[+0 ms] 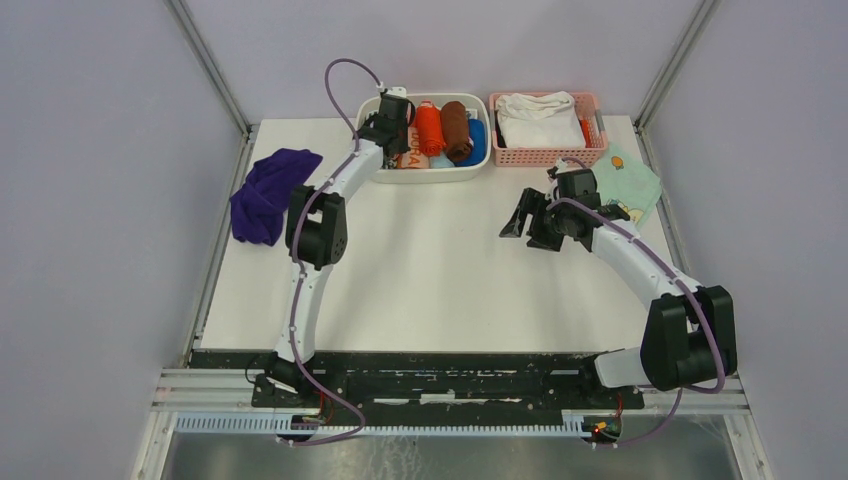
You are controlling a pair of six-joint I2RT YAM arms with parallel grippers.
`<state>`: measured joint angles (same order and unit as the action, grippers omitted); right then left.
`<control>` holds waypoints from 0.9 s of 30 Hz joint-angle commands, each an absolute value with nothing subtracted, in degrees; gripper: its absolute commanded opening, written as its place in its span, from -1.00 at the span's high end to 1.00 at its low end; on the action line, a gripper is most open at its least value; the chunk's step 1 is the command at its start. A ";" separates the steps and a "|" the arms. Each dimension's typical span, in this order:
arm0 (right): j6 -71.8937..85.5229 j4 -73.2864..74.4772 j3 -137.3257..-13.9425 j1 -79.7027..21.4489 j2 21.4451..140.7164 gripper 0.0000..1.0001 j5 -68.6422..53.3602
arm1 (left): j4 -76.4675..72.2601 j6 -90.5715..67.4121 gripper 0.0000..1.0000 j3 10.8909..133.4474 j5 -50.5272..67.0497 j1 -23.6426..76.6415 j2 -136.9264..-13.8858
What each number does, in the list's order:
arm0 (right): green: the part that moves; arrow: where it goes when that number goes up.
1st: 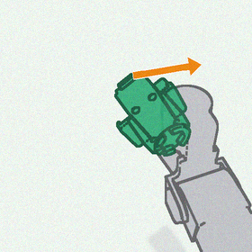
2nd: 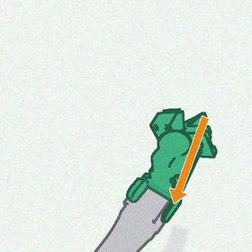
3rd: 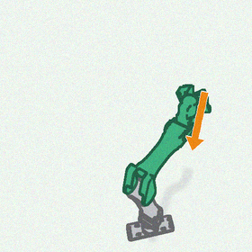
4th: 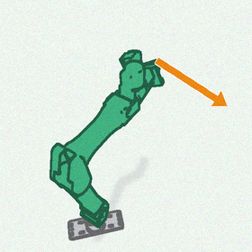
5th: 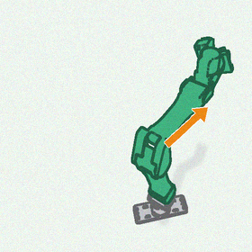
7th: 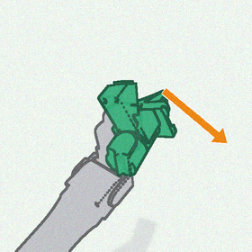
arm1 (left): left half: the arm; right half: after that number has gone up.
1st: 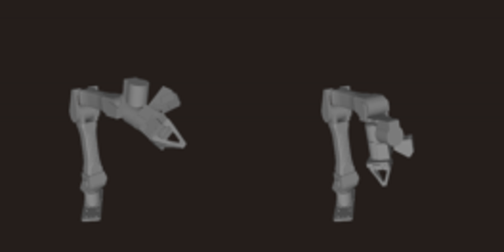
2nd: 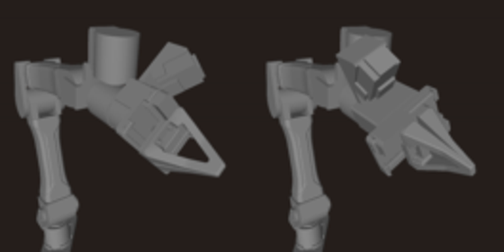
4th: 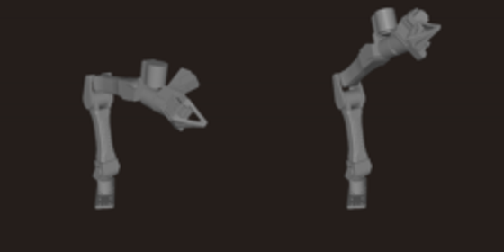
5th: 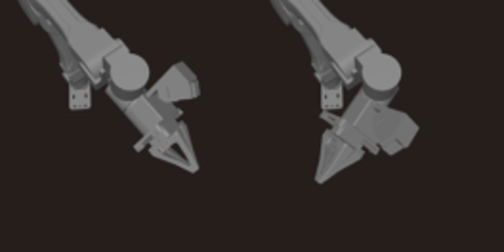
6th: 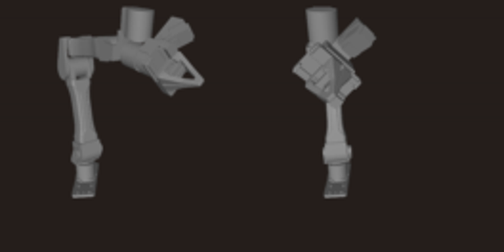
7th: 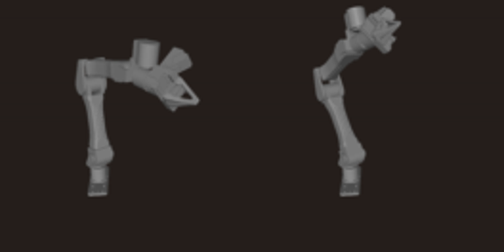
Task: Roll the towels
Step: Place the towel in the bin.
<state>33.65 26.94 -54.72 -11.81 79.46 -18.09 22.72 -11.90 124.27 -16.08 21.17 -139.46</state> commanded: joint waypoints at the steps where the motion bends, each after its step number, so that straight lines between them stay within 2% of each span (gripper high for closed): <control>1: 34.35 24.33 -54.35 -11.51 79.74 -0.60 -19.15 | 27.28 -15.80 0.82 126.14 -10.10 21.88 -139.76; 5: 34.61 23.75 -54.13 -11.49 80.50 -0.60 -19.75 | 29.72 -16.04 0.60 128.16 -11.53 21.88 -142.59; 8: 34.70 23.56 -54.06 -11.51 80.82 -0.60 -20.04 | 30.82 -16.54 0.27 129.25 -11.82 21.93 -143.11; 12: 34.79 23.38 -54.07 -11.51 80.73 -0.60 -20.12 | 30.67 -16.95 -0.07 128.72 -13.16 21.96 -141.20; 27: 34.80 23.56 -54.71 -11.51 79.31 -0.59 -20.65 | 27.73 -18.44 -0.55 124.86 -14.16 21.99 -129.78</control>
<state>34.65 25.26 -53.87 -11.73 80.73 -19.75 28.10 -15.38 125.69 -14.94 21.15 -137.75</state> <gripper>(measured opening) 0.799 0.747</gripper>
